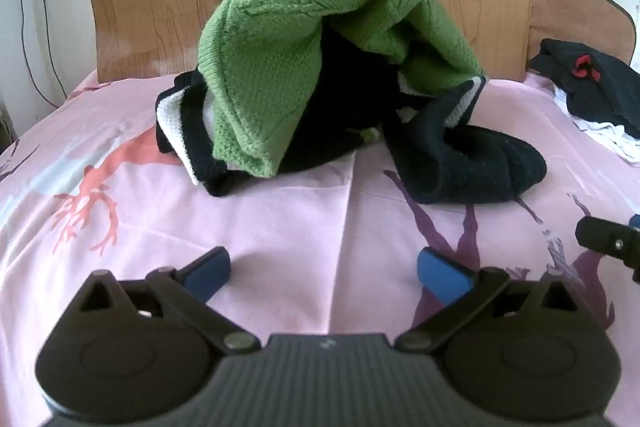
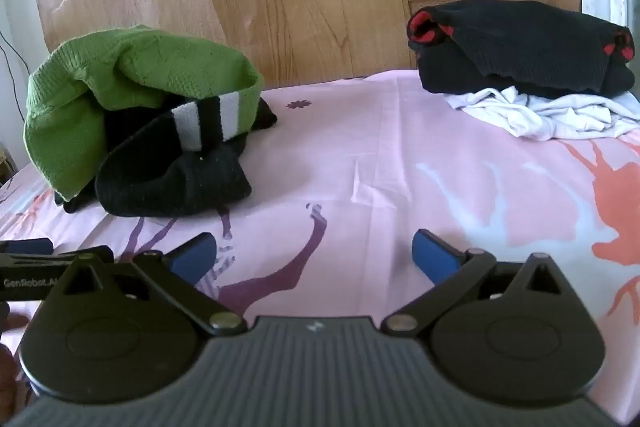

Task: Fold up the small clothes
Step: 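Grasp the green-and-black sweater with both grippers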

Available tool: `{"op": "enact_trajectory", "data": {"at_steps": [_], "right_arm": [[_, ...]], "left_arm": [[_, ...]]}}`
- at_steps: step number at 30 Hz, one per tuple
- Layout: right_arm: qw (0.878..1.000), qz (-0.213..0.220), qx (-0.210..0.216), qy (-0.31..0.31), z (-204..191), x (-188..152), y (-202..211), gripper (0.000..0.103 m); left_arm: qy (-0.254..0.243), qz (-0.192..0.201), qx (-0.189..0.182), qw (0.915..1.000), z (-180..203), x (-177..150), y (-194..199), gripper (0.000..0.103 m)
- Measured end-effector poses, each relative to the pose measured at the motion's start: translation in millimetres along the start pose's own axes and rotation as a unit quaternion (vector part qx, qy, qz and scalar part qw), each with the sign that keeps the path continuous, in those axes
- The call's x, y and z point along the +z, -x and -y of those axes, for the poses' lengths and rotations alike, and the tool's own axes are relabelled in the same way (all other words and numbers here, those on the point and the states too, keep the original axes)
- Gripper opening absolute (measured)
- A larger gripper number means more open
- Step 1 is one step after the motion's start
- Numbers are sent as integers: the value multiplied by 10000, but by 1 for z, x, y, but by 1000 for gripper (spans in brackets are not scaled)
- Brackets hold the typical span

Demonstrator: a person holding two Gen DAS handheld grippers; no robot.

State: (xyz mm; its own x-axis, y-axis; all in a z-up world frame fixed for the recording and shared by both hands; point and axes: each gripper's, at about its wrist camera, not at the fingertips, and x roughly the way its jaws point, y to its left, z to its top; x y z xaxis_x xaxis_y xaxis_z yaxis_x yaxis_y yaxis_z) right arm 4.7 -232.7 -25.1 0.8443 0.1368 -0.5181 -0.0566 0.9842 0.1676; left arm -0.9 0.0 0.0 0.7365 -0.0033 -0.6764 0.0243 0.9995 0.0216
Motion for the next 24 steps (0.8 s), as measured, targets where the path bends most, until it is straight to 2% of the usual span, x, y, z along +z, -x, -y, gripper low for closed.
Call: {"op": "enact_trajectory", "data": {"at_steps": [3,5,7,9,12,15,16,18,19,22,24], "right_arm": [[10000,17,20,-26,0,0,1,103],[9998,91,83,-145,3,0,4,103],[9995,224,147,-188,9,2,8,103],[9980,536,339,75,8,16,21,97],[9914,961,464,754,-4,52,25,95],[9803,1096,743,1463,-18,91,10,92],[9754,1075,871,1716,-25,102,-2,92],[9696,954,1168,1929,-30,114,-25,91],[9684,873,1311,1936,-32,124,-40,91],[9705,557,1679,1639,-28,150,-80,91],[9715,365,1782,1518,-25,162,-112,91]], "left_arm": [[-92,68,-226,9997,-6,-3,6,102],[-23,481,-198,9986,-19,-5,28,99],[-175,919,40,9956,-39,0,42,100],[-375,1099,90,9932,-53,14,47,100],[-728,1392,86,9876,-48,34,43,99],[-1055,1502,1,9830,-32,41,29,89],[-1094,1515,-69,9824,-30,43,22,83],[-1102,1414,-44,9838,-25,52,4,65],[-1092,1363,-14,9846,-27,53,-1,52],[-941,1240,35,9878,-39,55,-16,31],[-876,1238,-43,9884,-49,59,-16,28]]}}
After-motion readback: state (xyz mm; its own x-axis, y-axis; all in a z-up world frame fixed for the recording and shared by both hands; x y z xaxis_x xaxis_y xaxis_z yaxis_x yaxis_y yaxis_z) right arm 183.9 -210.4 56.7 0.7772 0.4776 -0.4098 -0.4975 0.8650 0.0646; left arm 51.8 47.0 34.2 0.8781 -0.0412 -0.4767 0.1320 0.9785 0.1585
